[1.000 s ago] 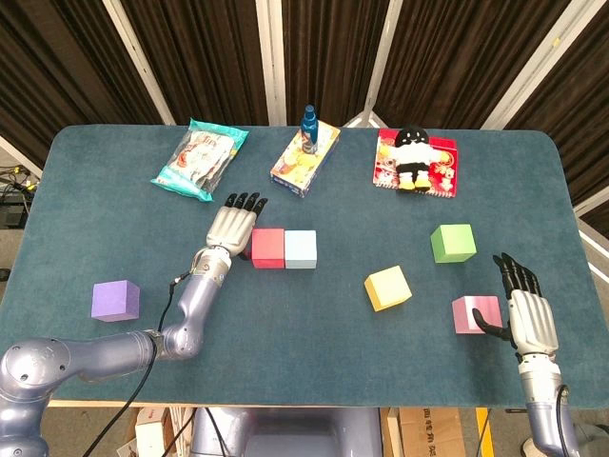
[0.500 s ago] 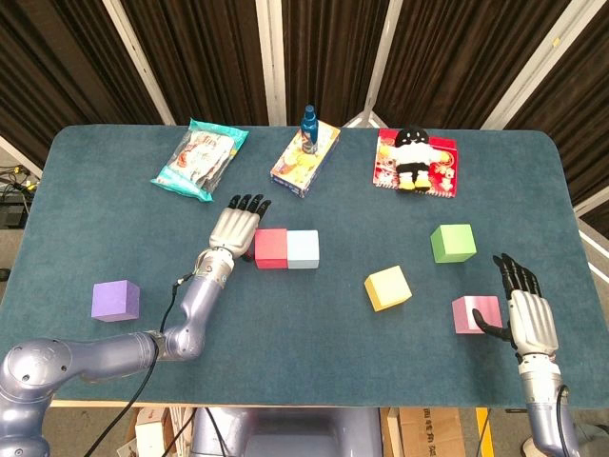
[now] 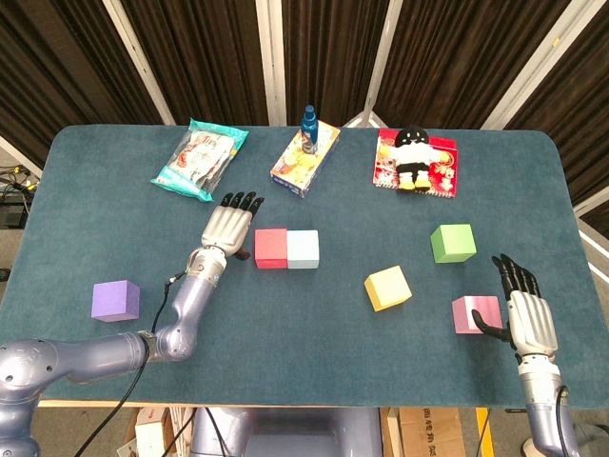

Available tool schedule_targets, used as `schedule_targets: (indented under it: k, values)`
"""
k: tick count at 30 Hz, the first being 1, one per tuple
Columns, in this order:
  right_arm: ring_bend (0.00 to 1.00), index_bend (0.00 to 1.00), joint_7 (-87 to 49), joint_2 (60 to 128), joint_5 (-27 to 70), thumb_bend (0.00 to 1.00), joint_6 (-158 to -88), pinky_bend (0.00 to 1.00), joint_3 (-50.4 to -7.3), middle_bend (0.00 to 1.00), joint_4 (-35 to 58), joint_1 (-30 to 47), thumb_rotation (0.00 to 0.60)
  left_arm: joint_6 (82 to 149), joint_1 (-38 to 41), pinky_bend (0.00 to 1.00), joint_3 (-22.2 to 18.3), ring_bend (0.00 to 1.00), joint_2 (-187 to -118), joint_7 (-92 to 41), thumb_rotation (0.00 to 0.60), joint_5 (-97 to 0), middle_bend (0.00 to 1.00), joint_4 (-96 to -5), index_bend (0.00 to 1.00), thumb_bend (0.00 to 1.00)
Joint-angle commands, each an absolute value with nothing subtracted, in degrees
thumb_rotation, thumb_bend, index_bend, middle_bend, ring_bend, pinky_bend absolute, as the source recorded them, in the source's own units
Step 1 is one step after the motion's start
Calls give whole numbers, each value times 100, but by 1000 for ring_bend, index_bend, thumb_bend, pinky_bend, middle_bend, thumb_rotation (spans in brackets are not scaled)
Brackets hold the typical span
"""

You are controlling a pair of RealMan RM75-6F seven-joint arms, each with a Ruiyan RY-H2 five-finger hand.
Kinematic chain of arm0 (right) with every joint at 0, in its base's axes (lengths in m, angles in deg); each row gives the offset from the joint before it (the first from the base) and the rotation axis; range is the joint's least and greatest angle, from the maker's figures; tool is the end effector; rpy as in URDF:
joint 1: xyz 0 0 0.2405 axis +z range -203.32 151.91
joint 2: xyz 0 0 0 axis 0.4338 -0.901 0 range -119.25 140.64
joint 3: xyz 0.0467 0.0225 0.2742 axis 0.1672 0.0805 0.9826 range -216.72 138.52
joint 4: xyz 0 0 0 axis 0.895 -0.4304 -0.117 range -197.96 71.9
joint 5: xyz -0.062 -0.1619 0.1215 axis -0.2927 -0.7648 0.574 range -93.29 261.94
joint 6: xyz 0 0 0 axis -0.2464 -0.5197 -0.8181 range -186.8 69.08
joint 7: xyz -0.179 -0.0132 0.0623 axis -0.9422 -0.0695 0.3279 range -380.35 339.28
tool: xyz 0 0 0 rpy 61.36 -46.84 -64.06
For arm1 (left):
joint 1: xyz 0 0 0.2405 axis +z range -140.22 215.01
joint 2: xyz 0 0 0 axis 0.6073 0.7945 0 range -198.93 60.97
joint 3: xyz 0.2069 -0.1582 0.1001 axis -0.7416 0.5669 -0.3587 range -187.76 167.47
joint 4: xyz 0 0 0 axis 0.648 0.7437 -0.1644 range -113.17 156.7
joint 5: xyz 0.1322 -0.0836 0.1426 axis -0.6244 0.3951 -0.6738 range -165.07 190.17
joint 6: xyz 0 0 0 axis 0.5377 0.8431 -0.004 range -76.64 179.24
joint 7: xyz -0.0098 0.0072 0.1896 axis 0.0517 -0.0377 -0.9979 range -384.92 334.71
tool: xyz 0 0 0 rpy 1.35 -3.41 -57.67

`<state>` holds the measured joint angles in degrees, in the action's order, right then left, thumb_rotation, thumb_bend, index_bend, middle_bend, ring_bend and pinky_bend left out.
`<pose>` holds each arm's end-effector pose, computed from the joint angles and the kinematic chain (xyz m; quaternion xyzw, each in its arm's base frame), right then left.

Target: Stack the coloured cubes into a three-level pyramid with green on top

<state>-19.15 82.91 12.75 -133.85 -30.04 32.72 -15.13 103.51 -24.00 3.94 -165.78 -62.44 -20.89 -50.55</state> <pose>-0.3220 -0.2775 0.1120 0.5120 -0.5121 0.4213 0.5460 -0.0937 0.4790 -0.0629 -0.7348 -0.3746 -0.2994 0.4797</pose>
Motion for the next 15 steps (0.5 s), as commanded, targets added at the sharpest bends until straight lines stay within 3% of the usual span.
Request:
schedule_targets:
  k: [1,15]
  values:
    - [0,0,-1915,8290,1273,343,-13387,0,-3005,0,3275,-1514,600,10444,-2301,18,407,0,-16414,-6163,600,-2145,5,-5289,0,200]
    - [0,0,-1960,8289,1267,344,-13401,0,-3006,0,3262,-1512,600,11322,-1598,18,359,0,-15084,-5831,600,-2775,4,-7179,0,108]
